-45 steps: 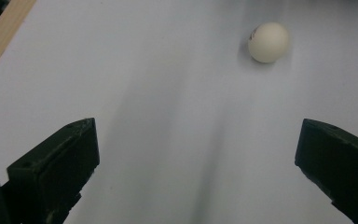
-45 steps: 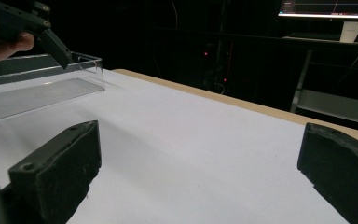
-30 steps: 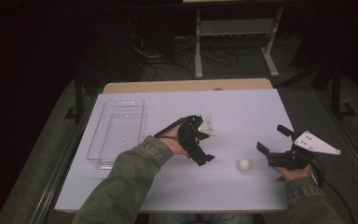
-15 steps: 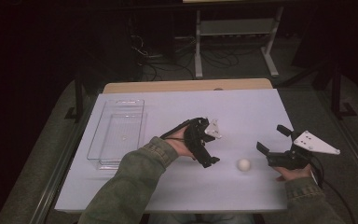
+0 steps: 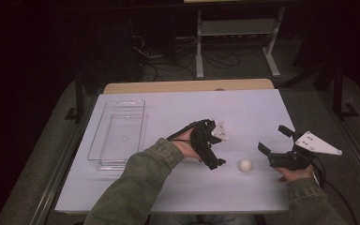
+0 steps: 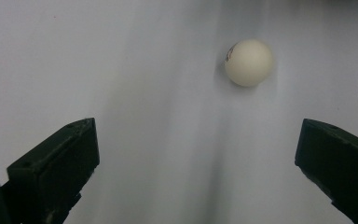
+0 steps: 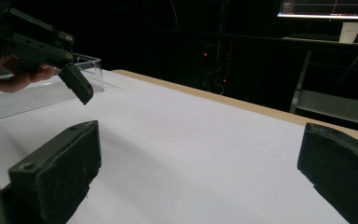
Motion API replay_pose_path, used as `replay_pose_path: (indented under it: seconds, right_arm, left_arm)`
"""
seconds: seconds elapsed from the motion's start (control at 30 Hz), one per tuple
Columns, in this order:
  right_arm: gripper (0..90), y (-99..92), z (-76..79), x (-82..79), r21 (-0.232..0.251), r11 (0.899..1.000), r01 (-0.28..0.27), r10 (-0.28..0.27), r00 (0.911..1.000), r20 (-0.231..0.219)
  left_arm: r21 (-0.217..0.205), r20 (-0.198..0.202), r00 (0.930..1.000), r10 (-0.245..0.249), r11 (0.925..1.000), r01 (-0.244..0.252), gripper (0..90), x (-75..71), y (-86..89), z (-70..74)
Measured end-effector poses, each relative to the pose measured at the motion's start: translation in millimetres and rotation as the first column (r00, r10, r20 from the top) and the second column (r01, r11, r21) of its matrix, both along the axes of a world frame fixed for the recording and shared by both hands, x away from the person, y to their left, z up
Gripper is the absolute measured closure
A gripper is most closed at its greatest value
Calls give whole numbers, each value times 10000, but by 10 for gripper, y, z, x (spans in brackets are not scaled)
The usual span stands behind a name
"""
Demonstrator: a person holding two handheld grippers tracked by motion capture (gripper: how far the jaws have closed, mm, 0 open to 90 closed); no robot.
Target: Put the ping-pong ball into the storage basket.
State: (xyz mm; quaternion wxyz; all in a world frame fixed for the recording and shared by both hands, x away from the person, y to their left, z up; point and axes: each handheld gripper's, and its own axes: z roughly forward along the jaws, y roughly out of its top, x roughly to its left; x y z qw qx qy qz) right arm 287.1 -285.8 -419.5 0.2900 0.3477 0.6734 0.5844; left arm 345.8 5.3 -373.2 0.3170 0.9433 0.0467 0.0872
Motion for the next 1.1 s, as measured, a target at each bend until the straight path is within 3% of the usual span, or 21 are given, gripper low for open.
replay_pose_path:
  seconds: [1.1]
  right_arm:
    - [0, -23, 6, 4, 75, 10000, 61, -61, 10000, 33]
  left_arm:
    - [13, -77, 9989, -464, 9989, 465, 0, -9, -251, -113]
